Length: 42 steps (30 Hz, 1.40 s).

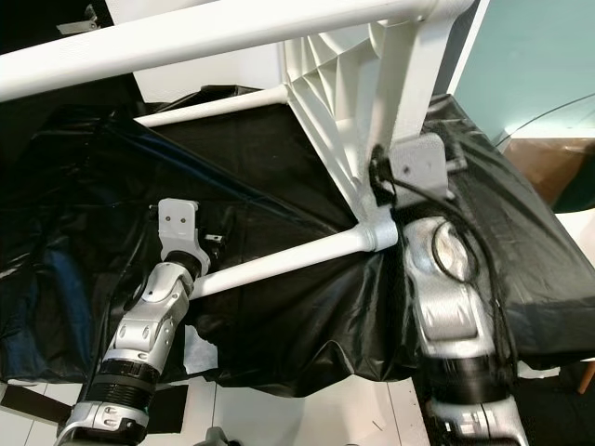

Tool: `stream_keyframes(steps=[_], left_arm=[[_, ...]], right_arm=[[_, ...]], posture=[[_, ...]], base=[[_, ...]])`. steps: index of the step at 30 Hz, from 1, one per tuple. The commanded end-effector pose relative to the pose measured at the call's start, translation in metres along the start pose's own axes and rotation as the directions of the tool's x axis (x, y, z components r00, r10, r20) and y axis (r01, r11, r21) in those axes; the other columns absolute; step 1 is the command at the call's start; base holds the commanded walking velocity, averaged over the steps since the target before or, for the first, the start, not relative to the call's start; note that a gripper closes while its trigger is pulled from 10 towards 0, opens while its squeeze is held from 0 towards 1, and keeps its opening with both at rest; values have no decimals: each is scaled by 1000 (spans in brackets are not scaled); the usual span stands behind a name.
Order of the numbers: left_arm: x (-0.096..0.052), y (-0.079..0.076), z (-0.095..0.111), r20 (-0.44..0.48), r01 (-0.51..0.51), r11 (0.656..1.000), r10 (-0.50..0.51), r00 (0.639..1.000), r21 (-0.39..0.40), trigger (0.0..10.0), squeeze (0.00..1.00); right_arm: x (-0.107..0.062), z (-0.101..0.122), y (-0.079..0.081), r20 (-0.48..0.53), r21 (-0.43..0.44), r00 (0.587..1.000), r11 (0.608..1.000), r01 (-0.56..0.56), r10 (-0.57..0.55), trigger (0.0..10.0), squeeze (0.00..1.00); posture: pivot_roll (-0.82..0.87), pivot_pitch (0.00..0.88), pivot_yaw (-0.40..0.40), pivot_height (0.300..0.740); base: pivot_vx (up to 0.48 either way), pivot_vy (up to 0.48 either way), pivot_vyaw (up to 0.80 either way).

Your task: Building children table

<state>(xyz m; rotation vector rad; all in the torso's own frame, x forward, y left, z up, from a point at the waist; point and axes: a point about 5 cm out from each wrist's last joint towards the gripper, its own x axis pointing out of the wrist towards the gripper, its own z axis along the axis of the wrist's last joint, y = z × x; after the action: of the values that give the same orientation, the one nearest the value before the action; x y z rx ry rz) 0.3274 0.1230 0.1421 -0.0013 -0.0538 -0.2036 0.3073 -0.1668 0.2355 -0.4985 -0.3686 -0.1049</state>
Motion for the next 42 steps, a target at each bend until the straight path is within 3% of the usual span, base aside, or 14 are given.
stream_keyframes(steps=[1,6,7,15,16,17,21,25,26,30,32,33,36,42], left_arm=[[1,-2,0,6,6,1000,-6,1000,3,10000,0],[-2,1,0,12,-13,1000,12,1000,28,10000,0],[-4,2,0,9,-18,999,17,1000,26,10000,0],[-1,1,1,12,-3,999,3,1000,36,10000,0],[-2,1,1,12,-2,999,2,1000,38,10000,0],[-2,1,1,11,-1,999,0,1000,39,10000,0],[-3,2,-1,2,-3,1000,3,1000,29,10000,0],[-9,40,-8,-36,-193,823,206,978,-534,10000,0],[-10,45,-10,-46,-214,817,225,973,-536,10000,0],[-12,44,-5,2,-186,910,201,980,-370,10000,0],[-20,14,14,156,16,994,-33,987,107,10000,0],[-31,-15,12,144,248,890,-323,935,384,10000,0],[-48,-25,12,103,449,810,-518,849,378,10000,0],[-49,-27,9,90,444,784,-528,844,434,10000,0]], right_arm=[[4,-4,6,-13,21,999,999,-41,41,10000,0],[12,-10,21,-87,174,990,981,-91,107,10000,0],[9,-17,23,-125,213,987,974,-76,105,0,0],[8,-26,22,-171,254,984,967,-11,57,1490,0],[7,-28,22,-183,256,982,967,2,47,7020,0],[6,-29,22,-197,254,980,967,20,32,10000,0],[7,-28,16,-205,291,978,952,93,-33,10000,0],[12,-24,8,-205,175,972,973,152,-115,10000,0],[13,-23,7,-205,158,971,974,160,-126,10000,0],[18,-22,4,-203,124,969,978,169,-142,10000,0],[18,-24,3,-207,119,968,979,168,-141,10000,0],[18,-25,4,-212,117,967,979,168,-140,10000,0],[20,-26,9,-220,118,968,982,148,-119,10000,0],[21,-27,11,-223,119,968,983,141,-112,10000,0]], posture=[[-42,33,-3,740],[-21,42,-13,740],[-18,47,-11,740],[-25,48,0,740],[-25,49,2,740],[-25,50,2,740],[-24,52,3,740],[-26,55,-1,740],[-26,55,-2,740],[-22,60,-11,740],[-19,58,-14,740],[-13,54,-17,740],[-6,45,-21,740],[-10,37,-19,740]], base=[[0,0,0],[0,0,0],[0,0,0],[0,0,0],[0,0,0],[0,0,0],[0,0,0],[0,0,0],[0,0,0],[0,0,0],[0,0,0],[0,0,0],[0,0,0],[0,0,0]])
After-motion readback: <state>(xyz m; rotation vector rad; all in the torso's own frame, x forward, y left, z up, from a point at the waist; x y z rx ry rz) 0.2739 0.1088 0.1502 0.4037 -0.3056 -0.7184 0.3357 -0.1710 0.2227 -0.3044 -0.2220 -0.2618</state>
